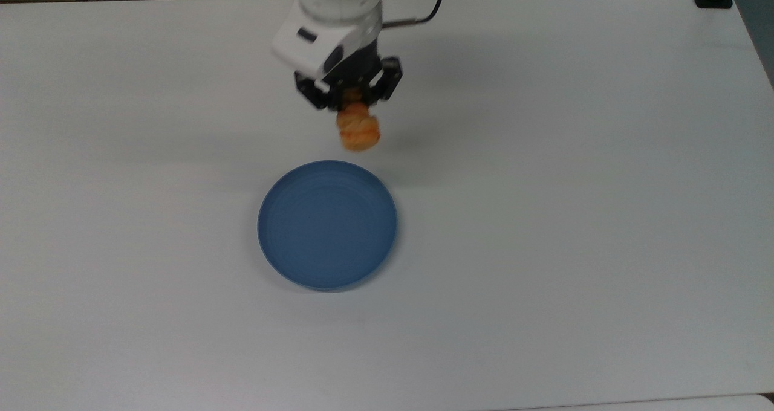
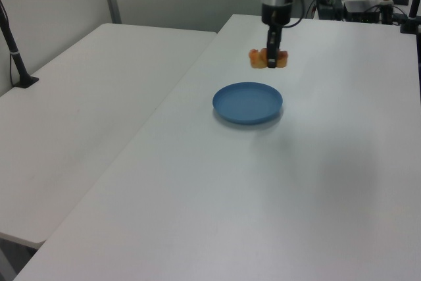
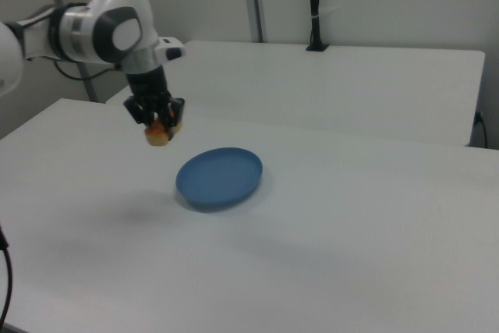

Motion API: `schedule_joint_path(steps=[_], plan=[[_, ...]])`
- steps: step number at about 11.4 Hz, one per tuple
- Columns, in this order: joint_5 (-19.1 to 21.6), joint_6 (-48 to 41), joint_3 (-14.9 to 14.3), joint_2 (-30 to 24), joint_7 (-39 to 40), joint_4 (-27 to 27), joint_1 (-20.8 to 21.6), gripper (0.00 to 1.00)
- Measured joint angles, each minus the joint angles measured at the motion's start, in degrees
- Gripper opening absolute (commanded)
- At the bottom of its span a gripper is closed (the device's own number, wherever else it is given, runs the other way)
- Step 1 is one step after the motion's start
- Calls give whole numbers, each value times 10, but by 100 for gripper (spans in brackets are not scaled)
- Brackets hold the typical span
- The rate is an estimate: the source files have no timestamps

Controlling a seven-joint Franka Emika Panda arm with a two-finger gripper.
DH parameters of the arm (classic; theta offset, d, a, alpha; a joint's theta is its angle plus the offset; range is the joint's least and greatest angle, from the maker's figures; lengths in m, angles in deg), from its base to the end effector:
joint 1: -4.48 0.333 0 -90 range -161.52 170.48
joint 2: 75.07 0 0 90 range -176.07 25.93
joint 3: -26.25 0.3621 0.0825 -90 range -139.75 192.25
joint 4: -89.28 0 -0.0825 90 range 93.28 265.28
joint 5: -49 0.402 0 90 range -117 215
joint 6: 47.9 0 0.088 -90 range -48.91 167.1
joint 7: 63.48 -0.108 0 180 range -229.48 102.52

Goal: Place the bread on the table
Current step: 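Lift the bread roll off the plate and carry it away from the plate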

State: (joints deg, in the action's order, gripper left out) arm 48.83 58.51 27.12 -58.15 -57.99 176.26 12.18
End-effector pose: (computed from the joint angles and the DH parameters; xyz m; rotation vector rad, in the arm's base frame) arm 0.6796 0.1008 0.5349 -3.1145 -0.3841 -0.0687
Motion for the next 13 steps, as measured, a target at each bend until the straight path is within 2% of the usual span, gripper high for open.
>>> schedule_joint_path(steps=[2,5,8,9,13], plan=[[8,-36,1,-62,0,55,27,32],[46,-108,3,-139,0,115,74,33],[83,-129,9,-161,-27,145,124,34],[85,-129,24,-159,-47,156,135,35],[86,-103,127,-142,-98,200,145,35]])
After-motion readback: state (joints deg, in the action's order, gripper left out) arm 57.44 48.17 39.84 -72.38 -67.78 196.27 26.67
